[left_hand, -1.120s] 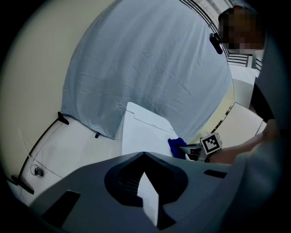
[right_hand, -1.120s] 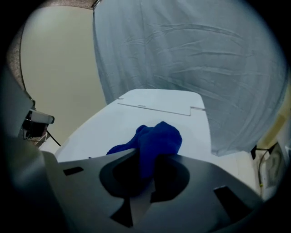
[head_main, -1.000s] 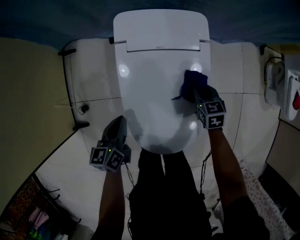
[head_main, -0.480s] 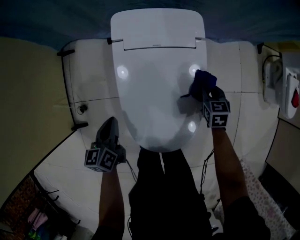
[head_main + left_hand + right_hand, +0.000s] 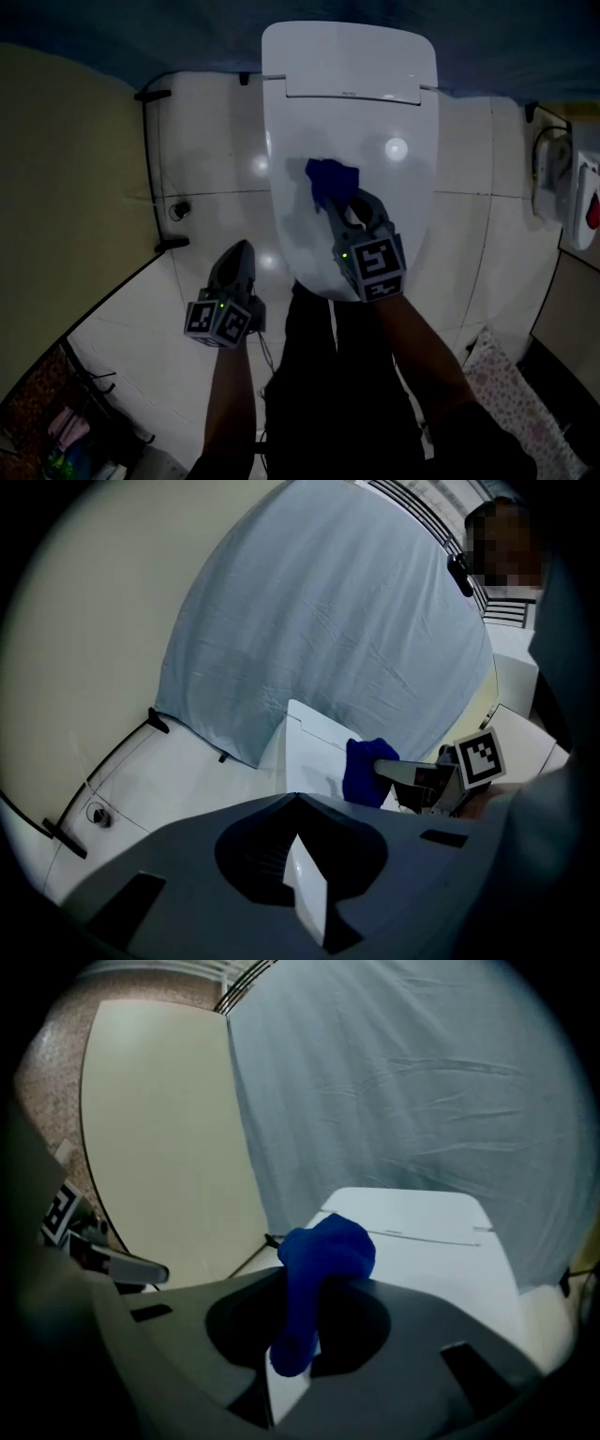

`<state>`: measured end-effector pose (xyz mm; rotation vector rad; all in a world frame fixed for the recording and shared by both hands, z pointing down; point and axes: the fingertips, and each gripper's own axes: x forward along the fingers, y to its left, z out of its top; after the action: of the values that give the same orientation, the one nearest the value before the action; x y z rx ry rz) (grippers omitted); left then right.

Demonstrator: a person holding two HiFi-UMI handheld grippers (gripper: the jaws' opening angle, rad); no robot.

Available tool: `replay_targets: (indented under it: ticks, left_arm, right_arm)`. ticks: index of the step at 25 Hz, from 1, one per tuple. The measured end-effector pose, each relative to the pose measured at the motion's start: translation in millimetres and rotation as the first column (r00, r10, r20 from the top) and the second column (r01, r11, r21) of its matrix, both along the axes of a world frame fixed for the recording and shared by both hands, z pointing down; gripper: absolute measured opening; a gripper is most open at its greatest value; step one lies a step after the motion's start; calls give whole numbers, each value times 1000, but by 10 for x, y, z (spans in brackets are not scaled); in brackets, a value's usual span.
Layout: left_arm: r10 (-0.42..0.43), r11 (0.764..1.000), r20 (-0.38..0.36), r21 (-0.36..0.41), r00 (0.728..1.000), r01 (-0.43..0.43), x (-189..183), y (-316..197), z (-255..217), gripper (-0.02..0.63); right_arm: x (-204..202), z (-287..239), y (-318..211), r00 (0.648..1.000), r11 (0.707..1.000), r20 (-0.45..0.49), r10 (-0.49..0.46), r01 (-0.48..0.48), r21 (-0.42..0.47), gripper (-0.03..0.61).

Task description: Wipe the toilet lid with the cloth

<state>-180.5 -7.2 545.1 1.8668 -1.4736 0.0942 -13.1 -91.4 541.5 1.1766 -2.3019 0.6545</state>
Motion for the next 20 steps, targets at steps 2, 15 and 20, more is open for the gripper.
replay_targets:
  ticks: [2, 15, 20]
  left_arm:
    - [0, 1000, 3, -8, 1000, 0, -98, 53, -2, -8]
    - [53, 998, -14, -40, 998, -54, -92, 251, 103, -8]
    - [58, 998, -7, -40, 998, -58, 59, 300, 146, -8]
  right_arm:
    - [-474, -22, 109, 997, 999, 74, -36, 39, -37, 55]
    - [-897, 1017, 620, 987, 966, -62, -146, 129, -222, 57]
    - [-428, 1012, 618, 984, 973, -92, -152, 132, -189, 57]
